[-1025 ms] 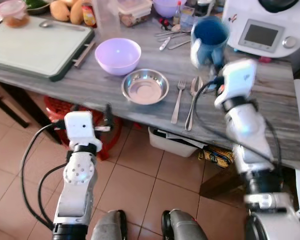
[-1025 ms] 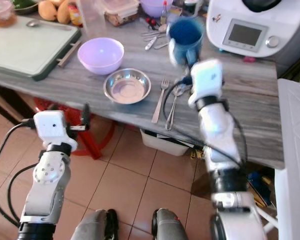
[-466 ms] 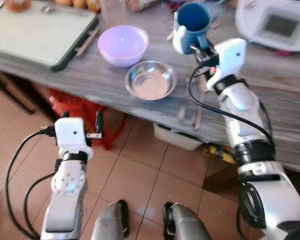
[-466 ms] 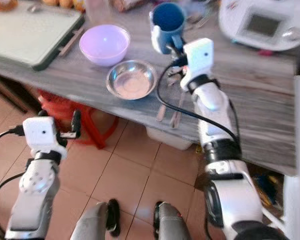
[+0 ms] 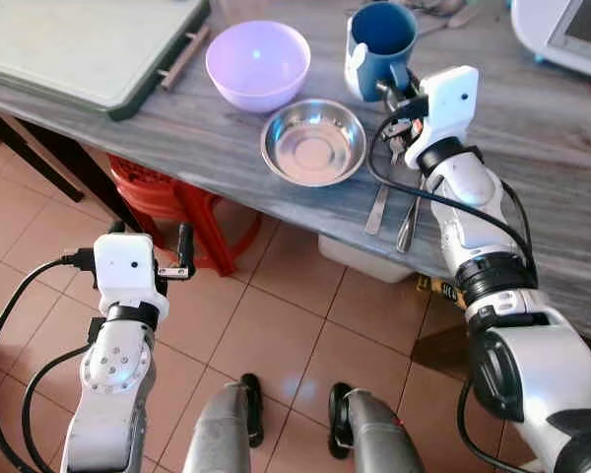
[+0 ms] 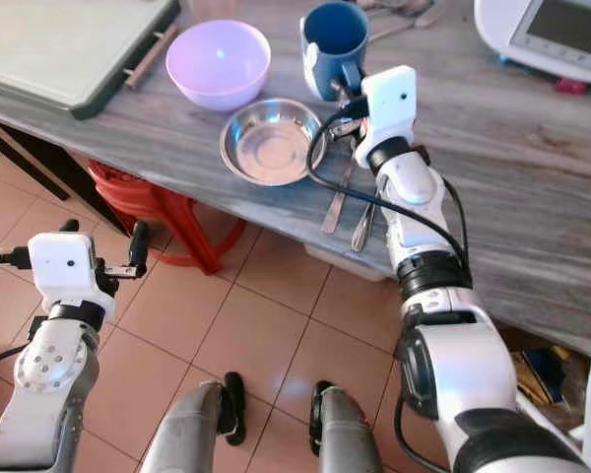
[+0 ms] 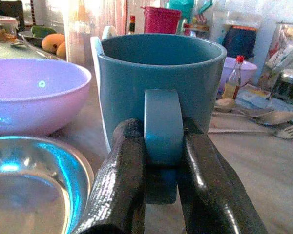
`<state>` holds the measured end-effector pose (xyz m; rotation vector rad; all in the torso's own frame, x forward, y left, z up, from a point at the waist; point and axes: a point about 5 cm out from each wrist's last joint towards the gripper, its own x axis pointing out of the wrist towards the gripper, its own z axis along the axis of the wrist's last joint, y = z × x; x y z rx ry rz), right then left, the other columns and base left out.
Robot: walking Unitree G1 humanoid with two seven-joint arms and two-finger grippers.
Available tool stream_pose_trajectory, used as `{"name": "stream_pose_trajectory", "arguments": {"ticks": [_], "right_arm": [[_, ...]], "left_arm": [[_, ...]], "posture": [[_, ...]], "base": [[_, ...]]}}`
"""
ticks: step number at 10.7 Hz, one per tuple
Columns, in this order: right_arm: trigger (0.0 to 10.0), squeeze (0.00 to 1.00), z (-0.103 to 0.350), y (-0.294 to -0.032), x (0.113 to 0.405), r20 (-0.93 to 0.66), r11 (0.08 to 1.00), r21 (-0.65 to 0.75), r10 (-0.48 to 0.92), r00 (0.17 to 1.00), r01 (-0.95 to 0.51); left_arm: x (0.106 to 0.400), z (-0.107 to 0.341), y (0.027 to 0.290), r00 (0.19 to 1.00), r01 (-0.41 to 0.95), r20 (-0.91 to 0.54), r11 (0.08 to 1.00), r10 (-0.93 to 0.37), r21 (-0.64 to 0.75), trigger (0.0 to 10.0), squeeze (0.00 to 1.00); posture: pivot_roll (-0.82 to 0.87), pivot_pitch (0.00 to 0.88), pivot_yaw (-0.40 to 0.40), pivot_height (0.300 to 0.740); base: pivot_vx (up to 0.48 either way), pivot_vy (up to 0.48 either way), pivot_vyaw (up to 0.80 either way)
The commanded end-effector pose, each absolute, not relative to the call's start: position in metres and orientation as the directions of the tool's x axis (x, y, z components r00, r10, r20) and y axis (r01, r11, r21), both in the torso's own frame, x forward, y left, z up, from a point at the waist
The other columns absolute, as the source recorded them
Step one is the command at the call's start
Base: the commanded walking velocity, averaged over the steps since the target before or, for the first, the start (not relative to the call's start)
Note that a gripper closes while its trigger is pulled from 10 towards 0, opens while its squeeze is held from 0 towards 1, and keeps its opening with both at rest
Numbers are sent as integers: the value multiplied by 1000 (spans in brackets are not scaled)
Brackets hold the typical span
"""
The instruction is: Setting the table
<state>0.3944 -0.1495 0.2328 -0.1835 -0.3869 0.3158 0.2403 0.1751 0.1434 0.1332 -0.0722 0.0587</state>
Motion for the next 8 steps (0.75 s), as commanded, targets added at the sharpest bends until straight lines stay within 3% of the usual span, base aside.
{"name": "stream_pose_trajectory", "arguments": {"ticks": [1, 6, 7, 8], "right_arm": [[10000, 0, 238, -149, 396, 364, 938, -231, 330, 871, -259], [10000, 0, 231, -149, 402, 317, 938, -183, 340, 886, -294], [10000, 969, 233, -149, 403, 318, 937, -182, 344, 884, -299], [10000, 1000, 234, -149, 404, 323, 937, -182, 344, 882, -299]], "left_arm": [[236, 144, 179, 996, -71, 65, 987, 62, 142, 10000, 0], [234, 146, 179, 996, -70, 57, 988, 62, 141, 10000, 0], [235, 146, 177, 996, -68, 59, 988, 60, 138, 10000, 0], [237, 146, 176, 997, -63, 61, 989, 55, 136, 10000, 0]], "posture": [[148, 341, 51, 740], [161, 329, 50, 740], [161, 324, 51, 740], [160, 319, 49, 740]], "base": [[0, 0, 0], [0, 0, 0], [0, 0, 0], [0, 0, 0]]}}
